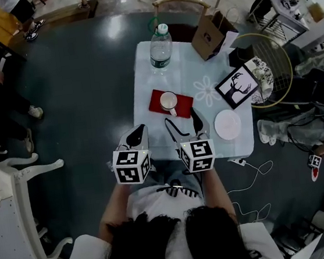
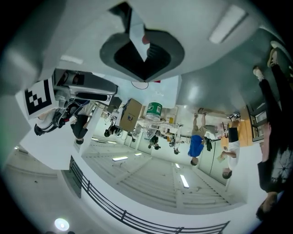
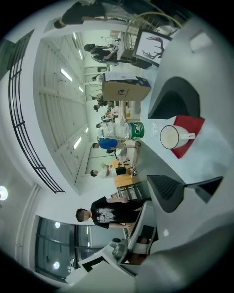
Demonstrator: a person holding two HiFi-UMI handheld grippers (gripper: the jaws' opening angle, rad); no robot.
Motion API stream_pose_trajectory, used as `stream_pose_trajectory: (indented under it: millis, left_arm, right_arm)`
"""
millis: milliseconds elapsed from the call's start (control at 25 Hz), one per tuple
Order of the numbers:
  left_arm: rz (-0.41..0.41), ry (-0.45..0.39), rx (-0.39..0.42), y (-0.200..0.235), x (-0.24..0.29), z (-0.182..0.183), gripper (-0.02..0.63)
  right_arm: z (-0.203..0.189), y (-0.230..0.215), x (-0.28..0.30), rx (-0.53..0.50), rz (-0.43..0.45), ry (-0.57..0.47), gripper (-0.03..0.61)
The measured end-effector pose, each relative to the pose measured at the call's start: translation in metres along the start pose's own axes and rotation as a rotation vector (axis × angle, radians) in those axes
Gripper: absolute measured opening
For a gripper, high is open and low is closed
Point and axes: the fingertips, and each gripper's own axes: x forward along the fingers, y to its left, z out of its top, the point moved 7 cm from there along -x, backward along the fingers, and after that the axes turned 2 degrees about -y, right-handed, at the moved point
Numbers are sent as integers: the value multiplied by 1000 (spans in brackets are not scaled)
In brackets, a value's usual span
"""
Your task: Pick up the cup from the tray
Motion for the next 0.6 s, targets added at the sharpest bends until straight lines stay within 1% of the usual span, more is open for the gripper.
stream_pose_trajectory:
  millis: [240, 600]
  left_arm:
    - [43, 21, -30, 7, 21, -4, 0]
    - [73, 63, -64, 17, 48, -15, 0]
  right_arm:
    - [-15, -13, 32, -40, -5, 23, 399]
    - [-42, -21, 80, -75, 33, 86, 414]
